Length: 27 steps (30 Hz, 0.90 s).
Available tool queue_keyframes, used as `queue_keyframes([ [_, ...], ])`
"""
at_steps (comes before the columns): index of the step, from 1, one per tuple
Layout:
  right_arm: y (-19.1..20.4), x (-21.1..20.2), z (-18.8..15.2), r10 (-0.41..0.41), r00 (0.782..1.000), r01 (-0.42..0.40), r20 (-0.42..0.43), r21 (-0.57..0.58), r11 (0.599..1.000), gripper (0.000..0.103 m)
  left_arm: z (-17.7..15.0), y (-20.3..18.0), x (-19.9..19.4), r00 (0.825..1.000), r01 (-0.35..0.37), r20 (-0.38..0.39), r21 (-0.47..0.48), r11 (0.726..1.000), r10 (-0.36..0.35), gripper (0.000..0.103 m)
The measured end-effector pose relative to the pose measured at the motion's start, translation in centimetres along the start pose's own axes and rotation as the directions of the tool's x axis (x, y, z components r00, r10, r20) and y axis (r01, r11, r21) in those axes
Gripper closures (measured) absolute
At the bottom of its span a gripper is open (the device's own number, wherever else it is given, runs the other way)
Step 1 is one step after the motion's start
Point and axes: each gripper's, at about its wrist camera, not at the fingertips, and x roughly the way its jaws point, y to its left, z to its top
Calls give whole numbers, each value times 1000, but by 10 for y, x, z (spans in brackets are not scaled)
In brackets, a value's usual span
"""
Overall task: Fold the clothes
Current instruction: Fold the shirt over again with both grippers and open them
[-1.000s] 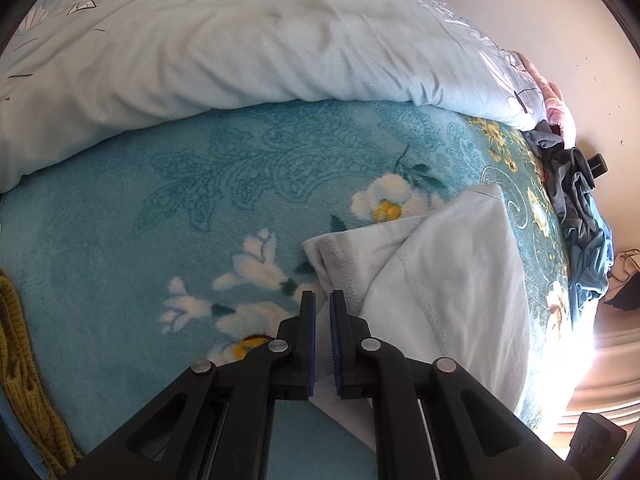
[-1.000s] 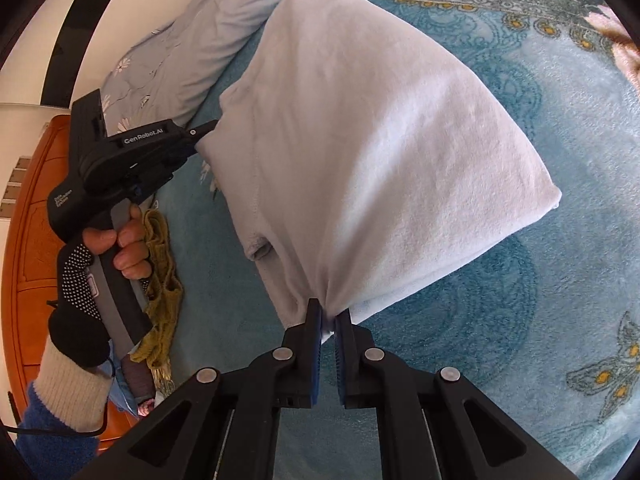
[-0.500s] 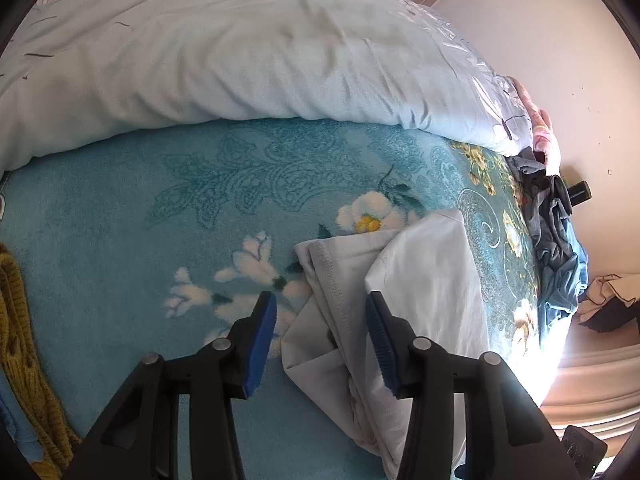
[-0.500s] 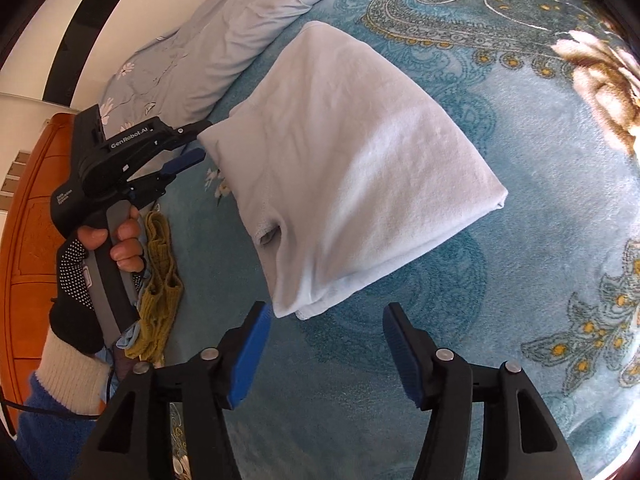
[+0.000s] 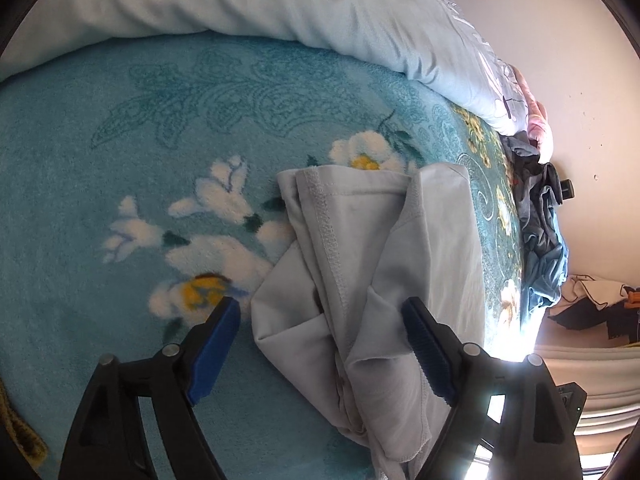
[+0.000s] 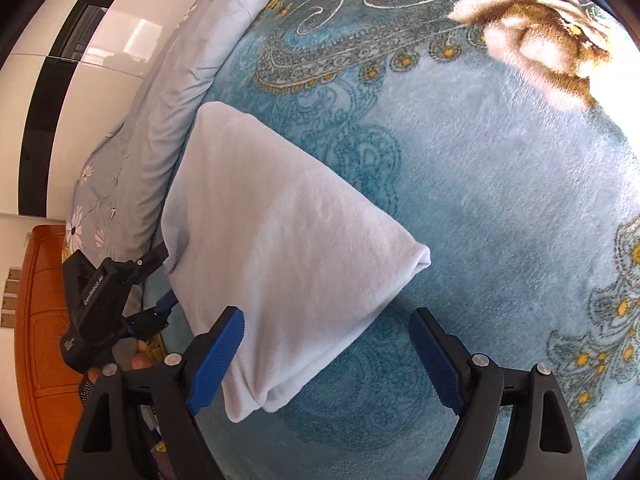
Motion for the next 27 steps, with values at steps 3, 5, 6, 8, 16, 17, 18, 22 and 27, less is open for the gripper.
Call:
queue_keyframes([
  [3, 2, 7, 2, 16, 1000, -16, 12, 32, 999, 14, -2, 1, 1, 999, 35, 1, -1, 999, -35, 19],
  [5, -2, 5, 4, 30, 999, -31, 21, 52, 998, 13, -4, 3, 1, 997, 76, -5, -20, 997, -76, 19],
  [6, -4, 3, 3, 35, 999, -36, 24, 56, 998, 13, -5, 5, 0, 995, 95, -6, -33, 995, -95, 19],
  [8, -7, 1, 4, 46, 999, -47, 24, 52, 998, 13, -7, 9, -1, 991, 130, -4, -57, 990, -130, 19],
  [16, -4, 3, 15, 95, 996, -95, 2, 35, 995, 15, -17, 7, -3, 979, 201, -12, -38, 979, -201, 19],
  [17, -4, 4, 16, 99, 995, -98, -1, 34, 995, 15, -18, 7, -2, 981, 194, -14, -37, 980, -195, 19],
  [18, -3, 4, 18, 102, 995, -102, -4, 33, 994, 15, -18, 7, 0, 982, 188, -15, -35, 982, -189, 19],
  [22, -1, 12, 18, 113, 994, -112, -11, 35, 993, 22, -15, 19, 3, 978, 207, 7, -101, 973, -207, 19],
  [27, -20, 3, 22, 109, 994, -108, -22, 28, 994, 39, -10, 28, 2, 971, 237, 87, -197, 951, -224, 20],
])
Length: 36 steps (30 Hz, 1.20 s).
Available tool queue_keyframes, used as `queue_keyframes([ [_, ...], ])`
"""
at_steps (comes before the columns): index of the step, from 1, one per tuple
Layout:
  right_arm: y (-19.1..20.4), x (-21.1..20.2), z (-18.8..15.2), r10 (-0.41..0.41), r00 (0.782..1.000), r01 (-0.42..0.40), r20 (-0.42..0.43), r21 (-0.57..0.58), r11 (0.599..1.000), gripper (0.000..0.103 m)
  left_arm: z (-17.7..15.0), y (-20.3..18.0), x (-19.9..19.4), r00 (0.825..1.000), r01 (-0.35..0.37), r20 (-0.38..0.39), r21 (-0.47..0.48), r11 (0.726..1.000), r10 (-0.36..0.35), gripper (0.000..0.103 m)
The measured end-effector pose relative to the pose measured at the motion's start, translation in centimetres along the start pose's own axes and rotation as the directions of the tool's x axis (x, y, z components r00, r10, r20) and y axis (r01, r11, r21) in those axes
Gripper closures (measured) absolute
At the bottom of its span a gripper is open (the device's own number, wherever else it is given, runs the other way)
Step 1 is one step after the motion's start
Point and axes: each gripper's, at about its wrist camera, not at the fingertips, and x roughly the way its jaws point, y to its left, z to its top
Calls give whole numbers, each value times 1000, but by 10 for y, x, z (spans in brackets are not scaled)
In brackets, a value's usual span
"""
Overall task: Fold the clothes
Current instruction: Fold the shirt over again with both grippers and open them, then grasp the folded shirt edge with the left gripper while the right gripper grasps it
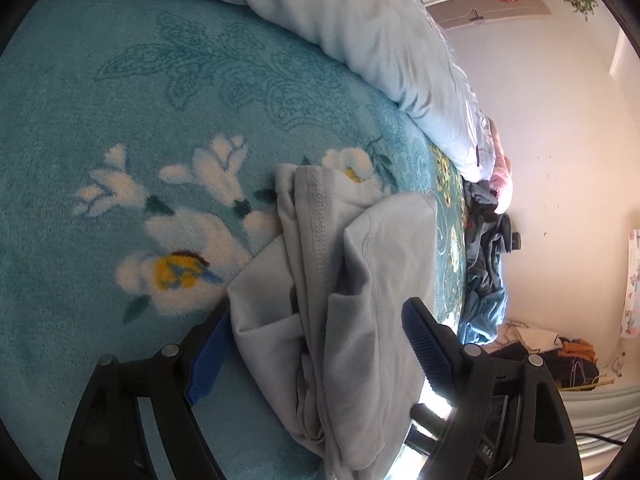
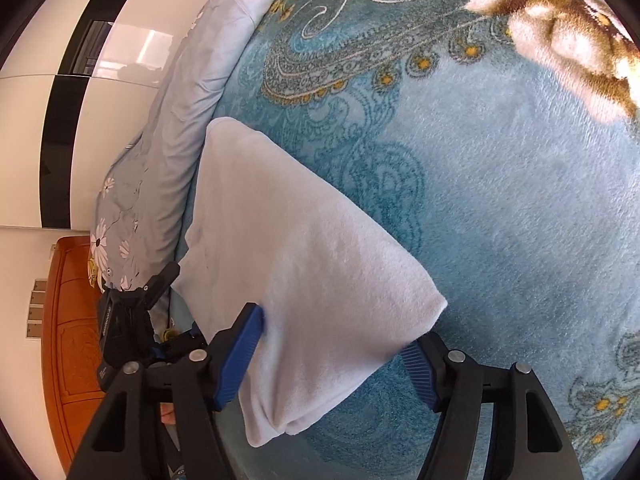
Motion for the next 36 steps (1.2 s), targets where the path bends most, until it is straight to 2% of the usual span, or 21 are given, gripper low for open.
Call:
queue_keyframes([
  [2, -1, 0, 1, 1, 1000, -1, -4, 7, 1000, 53, 0, 0, 1, 1000, -8, 22, -28, 1000, 8, 20],
  [3, -2, 0, 2, 5, 1000, -5, -7, 12, 1000, 55, -1, -2, 1, 999, -18, 32, -32, 999, 19, 22],
  [5, -2, 0, 6, 14, 1000, -14, -17, 16, 1000, 66, -4, -6, 1, 997, -60, 44, -20, 998, 61, 35],
  [6, -1, 0, 7, 13, 1000, -13, -23, 13, 1000, 69, -5, -8, 2, 995, -93, 47, -16, 996, 94, 53],
  [7, -1, 1, 9, 12, 1000, -12, -28, 9, 1000, 74, -7, -10, 3, 992, -113, 52, -15, 993, 114, 66],
  [8, 0, 1, 11, 11, 999, -11, -34, 5, 1000, 79, -8, -12, 4, 990, -130, 58, -15, 991, 130, 69],
  [10, 2, -1, 17, 8, 999, -9, -50, -13, 1000, 88, -11, -17, 4, 987, -140, 73, -24, 990, 141, 82],
  [14, 8, -6, 30, 0, 996, -5, -87, -68, 998, 93, -23, -40, -2, 973, -203, 120, 22, 979, 199, 90],
  [17, 19, -17, 49, -18, 993, -2, -112, -182, 983, 94, -35, -57, -8, 965, -222, 153, 33, 975, 214, 91],
  [20, 29, -34, 73, -32, 989, -17, -147, -317, 948, 94, -52, -72, -14, 956, -230, 192, 20, 973, 222, 92],
  [23, 49, -41, 100, -68, 978, -39, -198, -491, 870, 94, -74, -86, -21, 944, -221, 245, -24, 975, 220, 92],
  [25, 64, -43, 118, -104, 967, -59, -231, -604, 795, 94, -93, -92, -28, 931, -227, 279, -55, 972, 233, 92],
  [28, 81, -40, 134, -160, 941, -123, -299, -740, 661, 94, -121, -101, -22, 910, -228, 326, -122, 966, 256, 93],
  [30, 89, -31, 140, -210, 915, -170, -345, -801, 575, 94, -139, -103, -18, 893, -237, 349, -169, 957, 283, 93],
  [33, 99, -16, 149, -271, 881, -237, -388, -857, 457, 94, -164, -104, -11, 879, -233, 366, -229, 945, 305, 93],
  [36, 102, -7, 159, -310, 853, -292, -420, -876, 384, 94, -180, -110, 8, 872, -254, 359, -251, 934, 334, 93],
])
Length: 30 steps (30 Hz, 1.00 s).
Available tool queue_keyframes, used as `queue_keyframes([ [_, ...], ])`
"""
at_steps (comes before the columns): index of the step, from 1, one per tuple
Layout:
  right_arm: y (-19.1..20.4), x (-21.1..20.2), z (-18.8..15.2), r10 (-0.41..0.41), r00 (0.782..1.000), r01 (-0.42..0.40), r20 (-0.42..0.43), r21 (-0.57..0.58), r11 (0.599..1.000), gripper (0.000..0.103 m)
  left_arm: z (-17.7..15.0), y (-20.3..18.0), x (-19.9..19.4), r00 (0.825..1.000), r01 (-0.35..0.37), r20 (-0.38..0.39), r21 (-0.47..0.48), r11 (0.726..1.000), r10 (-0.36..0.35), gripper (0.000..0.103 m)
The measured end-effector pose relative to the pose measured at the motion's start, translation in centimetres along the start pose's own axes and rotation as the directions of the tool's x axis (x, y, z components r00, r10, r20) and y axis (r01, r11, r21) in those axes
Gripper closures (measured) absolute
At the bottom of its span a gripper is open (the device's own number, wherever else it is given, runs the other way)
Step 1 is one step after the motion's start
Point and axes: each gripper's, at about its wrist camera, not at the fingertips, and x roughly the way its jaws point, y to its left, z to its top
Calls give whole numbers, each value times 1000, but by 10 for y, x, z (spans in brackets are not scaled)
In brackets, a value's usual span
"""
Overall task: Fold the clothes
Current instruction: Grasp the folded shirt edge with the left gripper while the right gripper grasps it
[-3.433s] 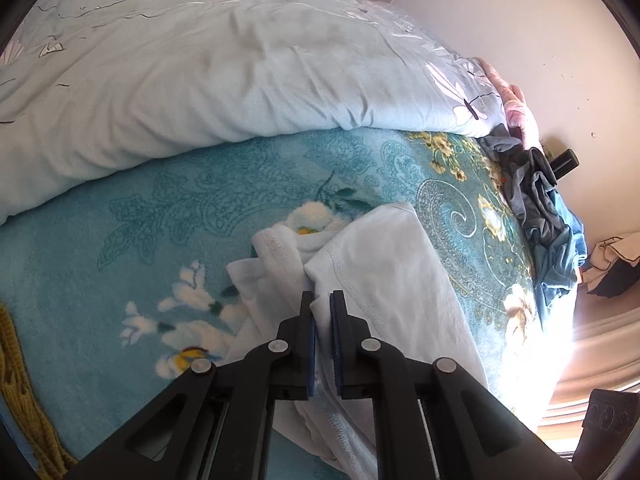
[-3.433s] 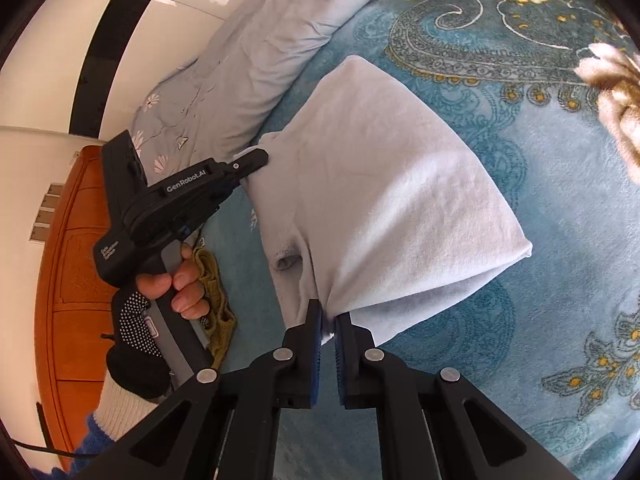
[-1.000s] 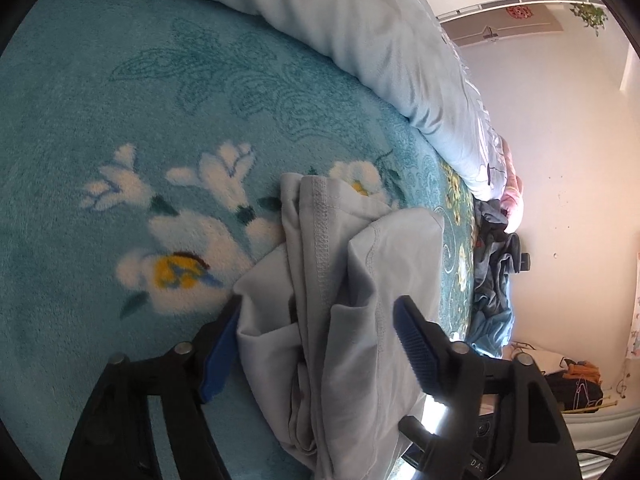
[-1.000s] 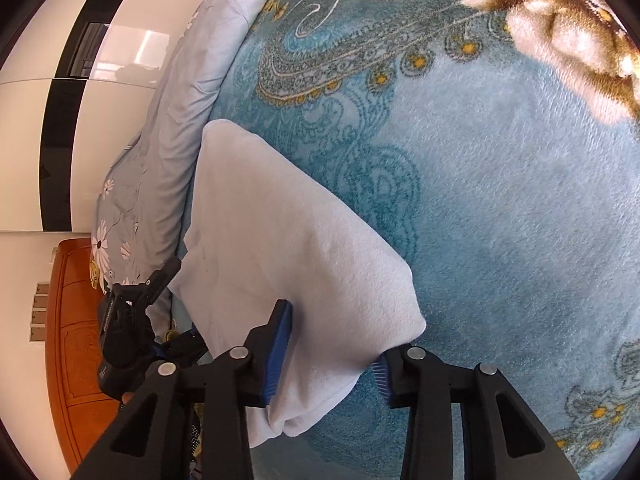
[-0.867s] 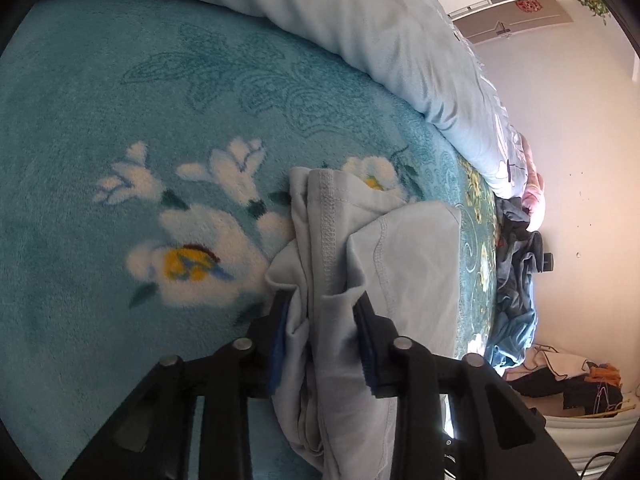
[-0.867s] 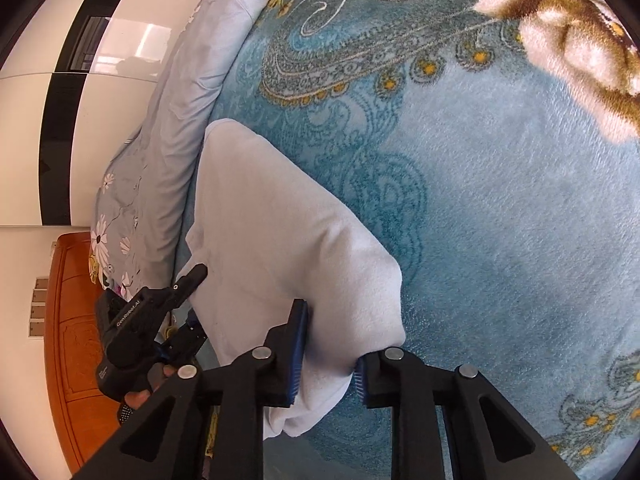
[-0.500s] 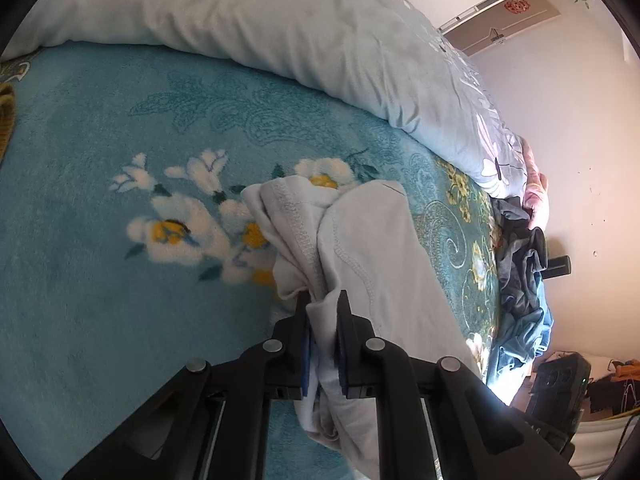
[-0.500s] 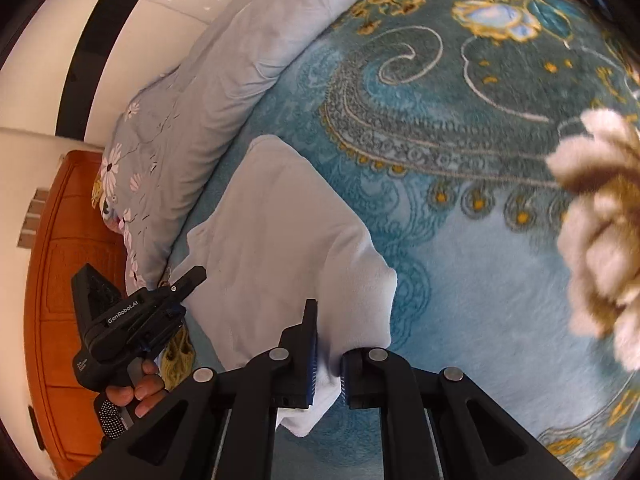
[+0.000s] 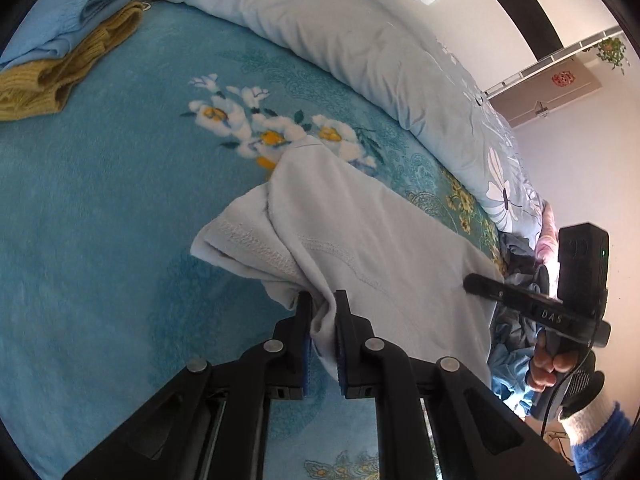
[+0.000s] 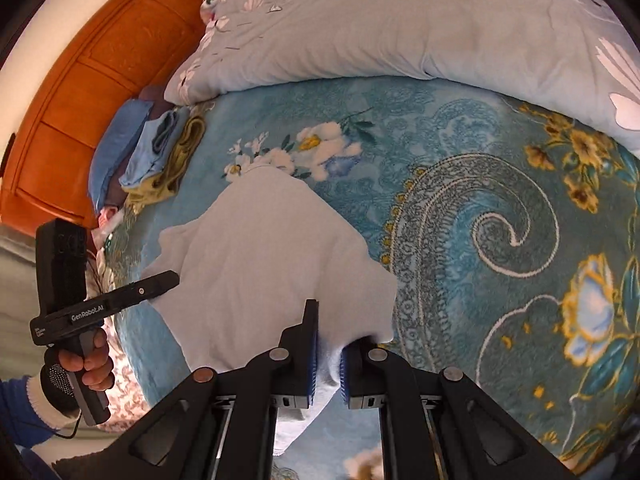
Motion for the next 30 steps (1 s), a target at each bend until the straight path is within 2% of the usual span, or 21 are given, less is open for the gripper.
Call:
queue_keyframes([
  [6, -19, 20, -3, -9, 994, -1, -113, -91, 996, 94, -28, 0, 19, 999, -43, -28, -28, 999, 42, 92],
  [11, -30, 24, -11, -1, 994, -5, -105, -59, 998, 85, -29, 4, 18, 998, -46, -46, -17, 999, 46, 89],
  [13, -31, 21, -14, -11, 996, 7, -89, -39, 999, 82, -27, 4, 13, 997, -62, -54, -4, 998, 61, 83],
  [16, -36, 7, -22, -17, 999, 18, -40, 25, 1000, 66, -23, 5, 1, 995, -66, -71, -3, 998, 66, 71],
  [18, -40, -3, -28, -21, 1000, 21, -3, 75, 997, 65, -21, 4, -9, 994, -84, -71, 6, 996, 84, 69],
  [20, -48, -17, -37, -26, 998, 17, 58, 158, 987, 65, -19, -5, -18, 989, -138, -45, 68, 988, 141, 68],
  [22, -55, -30, -45, -66, 991, 37, 117, 234, 972, 65, -15, -18, -24, 983, -177, -20, 133, 975, 181, 68],
  [24, -68, -34, -50, -109, 986, 68, 126, 294, 953, 65, -10, -32, -20, 985, -162, -24, 193, 968, 169, 68],
  [26, -83, -25, -51, -111, 990, 74, 85, 351, 933, 63, -5, -44, -9, 990, -116, -55, 222, 968, 131, 68],
  [28, -87, -14, -48, -109, 993, 86, 49, 342, 936, 63, -3, -49, 8, 991, -71, -98, 225, 972, 95, 68],
  [30, -85, -5, -44, -123, 992, 107, 34, 308, 945, 63, -6, -49, 26, 984, -75, -141, 221, 972, 108, 68],
])
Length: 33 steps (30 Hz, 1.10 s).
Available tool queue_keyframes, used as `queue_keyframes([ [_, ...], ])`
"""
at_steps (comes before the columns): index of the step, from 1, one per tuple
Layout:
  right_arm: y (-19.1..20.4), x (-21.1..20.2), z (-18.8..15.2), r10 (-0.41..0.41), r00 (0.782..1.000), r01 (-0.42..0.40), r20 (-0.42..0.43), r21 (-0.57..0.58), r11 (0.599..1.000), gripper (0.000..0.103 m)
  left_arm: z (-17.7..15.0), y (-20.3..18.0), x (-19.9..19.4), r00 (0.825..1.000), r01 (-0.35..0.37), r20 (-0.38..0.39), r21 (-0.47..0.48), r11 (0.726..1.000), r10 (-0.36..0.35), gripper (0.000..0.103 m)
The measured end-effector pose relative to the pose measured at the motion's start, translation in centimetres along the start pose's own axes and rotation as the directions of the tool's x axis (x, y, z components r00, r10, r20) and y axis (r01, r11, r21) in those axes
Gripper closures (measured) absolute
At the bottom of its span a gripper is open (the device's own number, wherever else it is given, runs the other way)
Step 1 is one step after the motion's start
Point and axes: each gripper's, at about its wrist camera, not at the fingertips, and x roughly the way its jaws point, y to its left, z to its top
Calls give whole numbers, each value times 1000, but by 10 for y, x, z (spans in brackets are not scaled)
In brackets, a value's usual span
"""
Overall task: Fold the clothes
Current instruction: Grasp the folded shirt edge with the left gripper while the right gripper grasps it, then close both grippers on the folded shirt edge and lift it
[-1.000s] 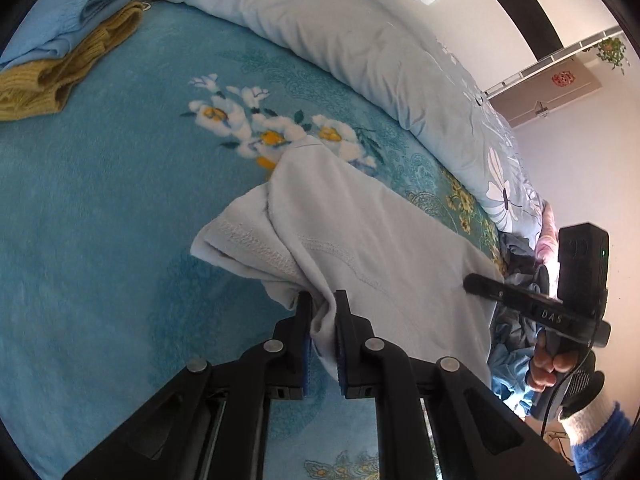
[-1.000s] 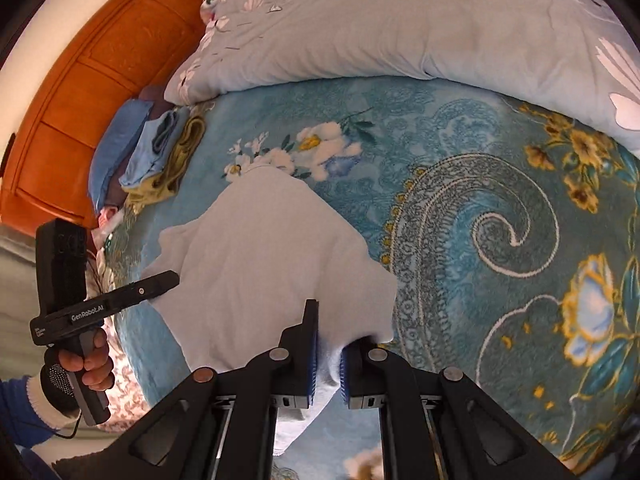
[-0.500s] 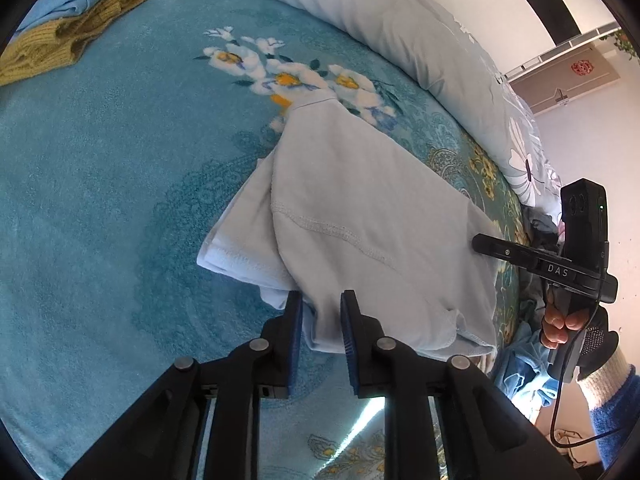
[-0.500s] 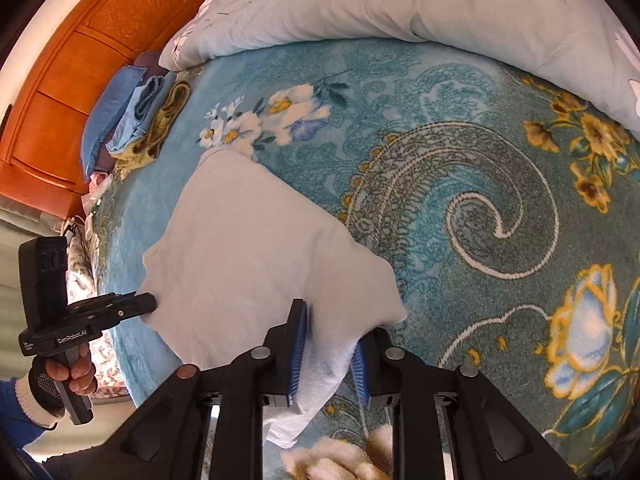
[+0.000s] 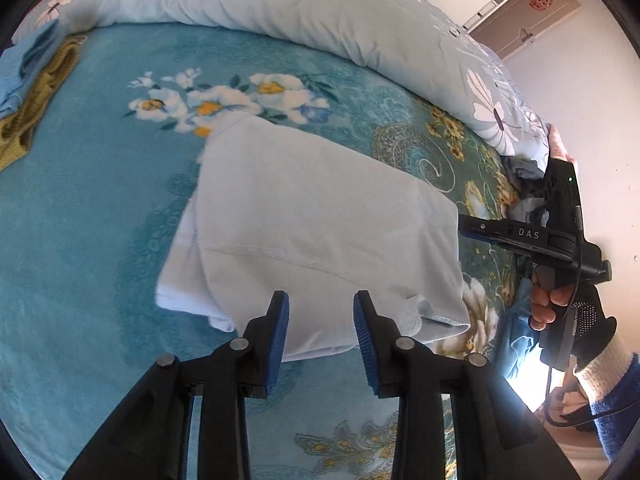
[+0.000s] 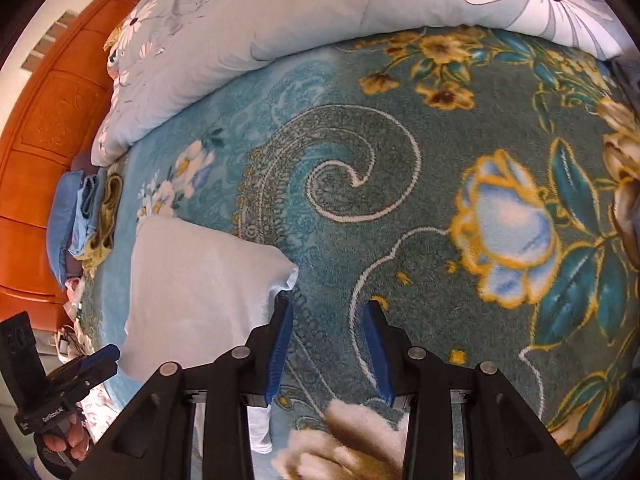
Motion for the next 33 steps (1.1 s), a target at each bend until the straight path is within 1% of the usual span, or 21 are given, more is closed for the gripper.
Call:
queue_keyframes([
  [3, 4, 13, 6, -8, 1000, 8, -17, -32, 999, 63, -8, 2, 15, 999, -29, -34, -7, 1000, 28, 68],
  [7, 3, 14, 17, -12, 1000, 12, 24, -20, 1000, 63, -14, 7, 21, 999, -19, -49, -32, 999, 18, 68],
  [10, 1, 18, 18, -26, 999, 26, 20, -13, 1000, 63, -13, 6, 22, 998, -20, -57, -27, 999, 18, 68],
  [13, 3, 11, 15, -32, 999, 32, 19, -15, 999, 63, -11, 7, 12, 999, -12, -52, -25, 1000, 10, 68],
  [15, 5, -1, 10, -35, 999, 36, 38, -12, 999, 63, -9, 11, 1, 999, -18, -45, -31, 999, 17, 68],
  [17, 6, -18, 2, -31, 997, 31, 72, 4, 1000, 63, -6, 19, -9, 999, -28, -36, -45, 999, 27, 65],
  [18, 6, -25, -2, -26, 996, 25, 88, 16, 1000, 63, -3, 23, -13, 999, -37, -30, -49, 998, 35, 55],
  [19, 7, -31, -8, -18, 995, 15, 103, 33, 999, 56, 0, 28, -15, 999, -47, -23, -53, 997, 45, 46],
  [20, 9, -35, -14, -10, 993, 5, 116, 48, 999, 44, 3, 33, -17, 998, -56, -15, -54, 997, 55, 44],
  [22, 15, -37, -25, 2, 992, -10, 123, 65, 998, 36, 10, 46, -17, 997, -73, -16, -66, 995, 72, 40],
  [24, 21, -32, -36, 31, 993, -42, 116, 88, 995, 34, 18, 60, -14, 997, -74, -25, -88, 993, 72, 39],
  [26, 27, -22, -47, 52, 993, -65, 108, 117, 991, 27, 27, 69, -6, 998, -58, -27, -95, 994, 55, 33],
  [27, 29, -17, -52, 59, 993, -73, 104, 133, 988, 26, 30, 73, -1, 999, -48, -31, -93, 994, 45, 28],
  [28, 31, -12, -56, 65, 993, -80, 101, 148, 986, 24, 34, 75, 4, 999, -35, -41, -81, 996, 32, 25],
  [31, 33, 4, -64, 81, 992, -98, 95, 196, 976, 22, 41, 81, 22, 996, 14, -91, -48, 999, -18, 25],
  [33, 34, 14, -68, 90, 992, -109, 92, 226, 968, 22, 45, 84, 35, 988, 51, -142, -39, 998, -56, 25],
])
